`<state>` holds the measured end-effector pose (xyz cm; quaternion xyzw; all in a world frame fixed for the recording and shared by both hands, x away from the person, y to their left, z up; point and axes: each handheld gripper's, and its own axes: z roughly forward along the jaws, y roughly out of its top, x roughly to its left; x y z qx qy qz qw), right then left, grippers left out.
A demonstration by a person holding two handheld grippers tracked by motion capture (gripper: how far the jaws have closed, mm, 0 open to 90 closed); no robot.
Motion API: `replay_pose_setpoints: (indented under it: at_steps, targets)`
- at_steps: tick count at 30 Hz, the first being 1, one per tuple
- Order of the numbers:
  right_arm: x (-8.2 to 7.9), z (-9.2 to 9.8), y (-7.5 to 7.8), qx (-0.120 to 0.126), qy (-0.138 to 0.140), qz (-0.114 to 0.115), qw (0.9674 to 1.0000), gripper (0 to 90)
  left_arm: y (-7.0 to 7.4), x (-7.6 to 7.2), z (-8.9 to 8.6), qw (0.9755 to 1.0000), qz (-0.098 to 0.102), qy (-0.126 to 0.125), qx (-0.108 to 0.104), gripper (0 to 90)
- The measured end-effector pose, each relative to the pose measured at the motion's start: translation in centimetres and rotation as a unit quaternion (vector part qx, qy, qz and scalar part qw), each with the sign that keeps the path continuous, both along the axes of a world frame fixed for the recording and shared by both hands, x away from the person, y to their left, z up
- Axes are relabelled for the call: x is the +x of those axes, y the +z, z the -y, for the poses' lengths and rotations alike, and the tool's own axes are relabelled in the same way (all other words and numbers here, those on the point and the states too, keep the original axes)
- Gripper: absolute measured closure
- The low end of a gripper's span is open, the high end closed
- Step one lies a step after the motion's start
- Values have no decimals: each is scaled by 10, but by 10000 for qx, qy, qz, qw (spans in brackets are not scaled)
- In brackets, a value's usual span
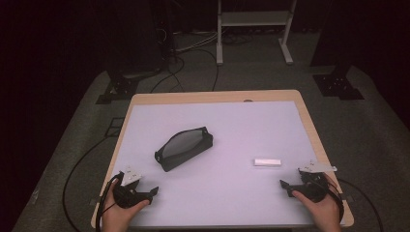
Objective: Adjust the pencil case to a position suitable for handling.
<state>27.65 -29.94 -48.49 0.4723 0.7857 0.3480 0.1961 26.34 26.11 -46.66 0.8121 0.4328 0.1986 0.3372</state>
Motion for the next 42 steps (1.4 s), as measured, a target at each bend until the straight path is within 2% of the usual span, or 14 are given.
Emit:
replay_pose_setpoints:
  at_steps: [6, 11, 18, 22, 29, 32, 42]
  targets:
    - [0, 0, 0, 0, 1, 1, 10000, 113, 8, 6, 4, 9998, 30, -196, -2, 201]
    - [0, 0, 0, 3, -1, 1, 10000, 113, 10, 9, 5, 9996, 35, -230, -151, 241]
    - [0, 0, 0, 8, -4, -4, 10000, 113, 18, 12, 8, 9993, 73, -311, -194, 276]
    - [0, 0, 0, 7, -3, -3, 10000, 113, 26, 15, 9, 9989, 161, -403, -183, 314]
    - [0, 0, 0, 10, -3, -3, 10000, 113, 35, 22, 9, 9987, 210, -400, -255, 359]
    - [0, 0, 0, 9, -3, -5, 10000, 113, 43, 28, 10, 9983, 291, -417, -292, 390]
    - [0, 0, 0, 9, -4, -7, 10000, 113, 58, 43, 17, 9972, 441, -468, -376, 419]
